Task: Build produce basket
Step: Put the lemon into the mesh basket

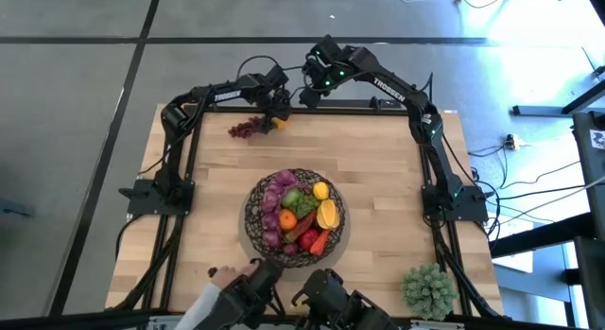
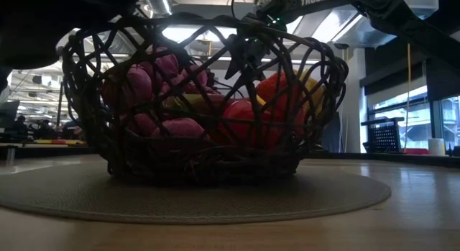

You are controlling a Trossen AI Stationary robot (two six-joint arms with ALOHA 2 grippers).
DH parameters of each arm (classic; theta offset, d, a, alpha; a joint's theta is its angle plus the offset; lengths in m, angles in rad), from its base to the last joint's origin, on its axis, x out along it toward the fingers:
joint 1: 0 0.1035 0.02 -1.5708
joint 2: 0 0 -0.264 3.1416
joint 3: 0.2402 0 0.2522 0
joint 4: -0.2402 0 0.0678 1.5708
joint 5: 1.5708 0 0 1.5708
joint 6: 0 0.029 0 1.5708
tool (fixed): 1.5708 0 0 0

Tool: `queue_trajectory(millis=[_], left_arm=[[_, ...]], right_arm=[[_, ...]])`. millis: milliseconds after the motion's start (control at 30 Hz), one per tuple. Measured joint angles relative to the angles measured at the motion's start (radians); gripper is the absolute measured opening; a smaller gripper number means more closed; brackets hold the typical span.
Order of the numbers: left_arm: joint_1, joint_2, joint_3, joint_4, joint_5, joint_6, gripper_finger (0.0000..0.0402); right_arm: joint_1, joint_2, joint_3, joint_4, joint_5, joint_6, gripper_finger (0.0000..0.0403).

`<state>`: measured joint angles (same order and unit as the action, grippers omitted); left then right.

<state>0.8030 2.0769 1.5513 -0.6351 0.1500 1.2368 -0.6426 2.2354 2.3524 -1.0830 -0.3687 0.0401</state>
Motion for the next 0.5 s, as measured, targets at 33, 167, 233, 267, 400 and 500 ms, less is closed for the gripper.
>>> queue_trajectory(millis=[33, 167, 233, 267, 400, 500], left_arm=[[-0.001, 0.000, 0.000, -0.001, -0.010, -0.007, 0.0289], [-0.011, 0.000, 0.000, -0.034, -0.069, -0.068, 0.0289], [-0.020, 0.000, 0.000, -0.051, -0.112, -0.103, 0.0289], [-0.024, 0.000, 0.000, -0.059, -0.118, -0.107, 0.0289], [-0.036, 0.000, 0.000, -0.063, -0.088, -0.108, 0.0289], [-0.045, 0.009, -0.018, -0.059, -0.078, -0.111, 0.0289]], right_arm=[[0.000, 0.000, 0.000, 0.000, 0.000, 0.000, 0.0236], [0.000, 0.000, 0.000, 0.000, 0.000, 0.000, 0.0236], [0.000, 0.000, 0.000, 0.000, 0.000, -0.003, 0.0236], [0.000, 0.000, 0.000, 0.000, 0.000, -0.012, 0.0236], [-0.001, 0.000, 0.000, 0.000, 0.000, -0.023, 0.0236], [-0.002, 0.000, 0.000, 0.000, 0.000, -0.023, 0.0236]])
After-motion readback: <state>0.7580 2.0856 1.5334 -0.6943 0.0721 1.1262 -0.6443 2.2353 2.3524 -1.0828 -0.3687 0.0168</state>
